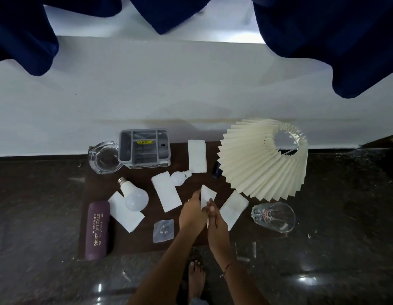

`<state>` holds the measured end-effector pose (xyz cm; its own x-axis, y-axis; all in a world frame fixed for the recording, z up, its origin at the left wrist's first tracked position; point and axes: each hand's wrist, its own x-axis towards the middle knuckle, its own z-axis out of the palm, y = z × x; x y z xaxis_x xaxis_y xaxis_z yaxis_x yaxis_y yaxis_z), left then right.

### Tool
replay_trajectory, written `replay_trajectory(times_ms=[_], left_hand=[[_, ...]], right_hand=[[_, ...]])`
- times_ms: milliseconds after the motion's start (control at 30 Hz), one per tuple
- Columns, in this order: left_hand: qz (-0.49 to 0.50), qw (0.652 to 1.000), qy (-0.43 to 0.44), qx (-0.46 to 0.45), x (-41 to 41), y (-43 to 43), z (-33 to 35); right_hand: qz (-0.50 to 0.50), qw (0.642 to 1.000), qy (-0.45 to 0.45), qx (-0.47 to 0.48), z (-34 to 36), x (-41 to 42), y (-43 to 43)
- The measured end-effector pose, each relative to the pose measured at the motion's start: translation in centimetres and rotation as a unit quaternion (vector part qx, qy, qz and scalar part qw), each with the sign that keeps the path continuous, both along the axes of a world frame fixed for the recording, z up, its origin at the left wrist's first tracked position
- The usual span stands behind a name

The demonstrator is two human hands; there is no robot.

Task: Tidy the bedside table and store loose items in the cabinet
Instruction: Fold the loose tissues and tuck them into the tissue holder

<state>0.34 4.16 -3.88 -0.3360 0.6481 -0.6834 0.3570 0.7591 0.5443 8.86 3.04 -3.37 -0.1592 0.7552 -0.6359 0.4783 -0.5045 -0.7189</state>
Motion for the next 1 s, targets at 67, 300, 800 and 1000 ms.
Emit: replay_trajectory(times_ms=[67, 300, 800, 1000], left_hand=[[0.012, 1.0, 0.019, 0.017, -0.4, 0.0, 0.5], [0.086, 0.992, 0.066, 0.064, -2.5, -0.2, 3.9], [0.126, 0.97, 0.058, 0.2, -15.5, 0.2, 8.8], [0.137, 0.958, 0.127, 0.215, -18.8, 2.4, 10.3]], right_hand=[[-0.021, 0.999, 0.019, 0.018, 0.5, -0.1, -0.2], [-0.02, 0.992, 0.021, 0.124, 2.7, -2.5, 0.3], [-0.025, 0.985, 0.062, 0.156, 5.6, -13.1, 6.2], [0.024, 0.966, 0.035, 0.254, 7.4, -16.1, 9.5]])
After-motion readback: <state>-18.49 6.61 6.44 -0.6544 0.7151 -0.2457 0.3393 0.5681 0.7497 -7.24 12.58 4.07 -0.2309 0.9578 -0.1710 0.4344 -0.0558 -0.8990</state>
